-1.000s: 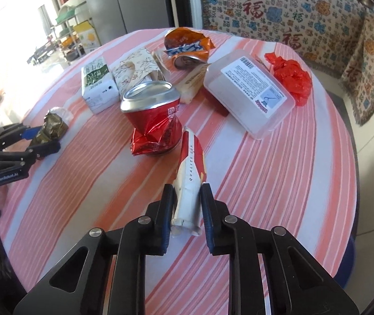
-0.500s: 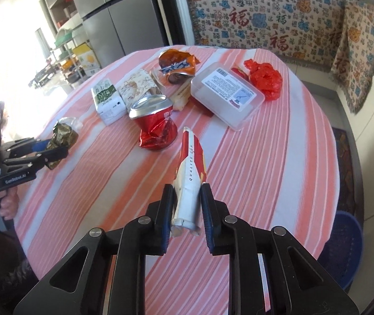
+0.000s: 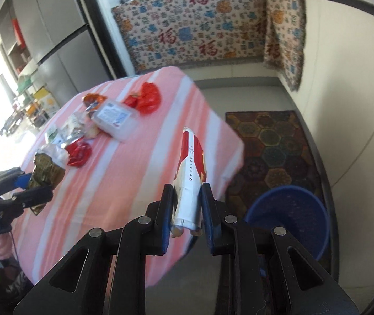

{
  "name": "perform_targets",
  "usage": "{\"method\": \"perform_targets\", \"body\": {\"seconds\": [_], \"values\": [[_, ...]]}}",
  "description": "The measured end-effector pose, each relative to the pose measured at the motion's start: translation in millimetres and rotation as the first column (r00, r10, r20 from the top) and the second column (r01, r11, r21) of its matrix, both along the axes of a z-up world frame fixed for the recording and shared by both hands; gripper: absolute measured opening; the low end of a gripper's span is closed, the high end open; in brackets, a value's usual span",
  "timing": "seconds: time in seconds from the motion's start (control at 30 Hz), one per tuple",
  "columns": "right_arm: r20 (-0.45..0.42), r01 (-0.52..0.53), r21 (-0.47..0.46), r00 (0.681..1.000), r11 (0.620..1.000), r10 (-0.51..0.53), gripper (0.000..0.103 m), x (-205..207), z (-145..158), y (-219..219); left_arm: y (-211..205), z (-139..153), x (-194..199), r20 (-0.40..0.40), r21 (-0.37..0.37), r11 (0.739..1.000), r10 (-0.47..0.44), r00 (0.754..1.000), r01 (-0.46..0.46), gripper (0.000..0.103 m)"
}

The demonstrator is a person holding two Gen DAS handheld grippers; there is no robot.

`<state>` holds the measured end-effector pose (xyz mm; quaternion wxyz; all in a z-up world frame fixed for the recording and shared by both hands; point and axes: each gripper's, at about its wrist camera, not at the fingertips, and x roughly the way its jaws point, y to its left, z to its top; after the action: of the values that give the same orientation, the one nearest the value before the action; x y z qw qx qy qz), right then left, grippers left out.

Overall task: Collect trash
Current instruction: 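Carry both items over the blue wastebasket and open both tools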

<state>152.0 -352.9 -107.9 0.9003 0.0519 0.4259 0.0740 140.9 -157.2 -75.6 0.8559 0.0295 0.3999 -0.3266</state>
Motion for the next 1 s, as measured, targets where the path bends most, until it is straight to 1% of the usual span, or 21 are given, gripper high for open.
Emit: {"method": "perform_targets", "body": {"seconds": [0.07,0.2,0.33,0.47,0.6,0.7,0.87,1.0], "values": [[-0.018,0.052,-0.021,0.998,0.998,-0.053,0.02,-2.2,-4.2,-30.0,-42.3,-4.3,6.4,-0.023,-0.005,0.998,-0.06,0.998,0.06,0.033],[-0.071,0.143,-0.044,0.987,0.989,-0.146,0.021,-0.9,-19.3,-85.2,-110.4,-21.8,28.5,-0.083,-0.012,0.991,-0.134,0.988,0.134,0.033],[-0.122,0.211,-0.056,0.969,0.976,-0.216,0.02,5.9,-38.6,-130.1,-171.9,-47.1,48.2,-0.129,-0.005,0.983,-0.181,0.975,0.182,0.033],[-0.159,0.257,-0.042,0.952,0.965,-0.261,0.02,12.3,-56.4,-161.2,-215.9,-76.7,63.8,-0.162,0.019,0.978,-0.204,0.966,0.209,0.033],[-0.192,0.294,-0.011,0.937,0.956,-0.291,0.021,16.5,-72.5,-183.0,-238.0,-103.1,75.3,-0.193,0.044,0.977,-0.197,0.961,0.209,0.033],[-0.209,0.308,0.003,0.931,0.951,-0.3,0.021,19.9,-79.5,-191.2,-250.2,-119.0,86.5,-0.221,0.06,0.977,-0.185,0.958,0.202,0.033],[-0.215,0.321,0.022,0.926,0.947,-0.309,0.023,21.1,-83.9,-198.5,-262.0,-136.0,98.7,-0.231,0.093,0.973,-0.183,0.956,0.209,0.033],[-0.216,0.336,0.026,0.922,0.942,-0.323,0.023,19.9,-85.7,-203.7,-266.7,-145.7,98.5,-0.239,0.101,0.971,-0.186,0.953,0.215,0.033]]}}
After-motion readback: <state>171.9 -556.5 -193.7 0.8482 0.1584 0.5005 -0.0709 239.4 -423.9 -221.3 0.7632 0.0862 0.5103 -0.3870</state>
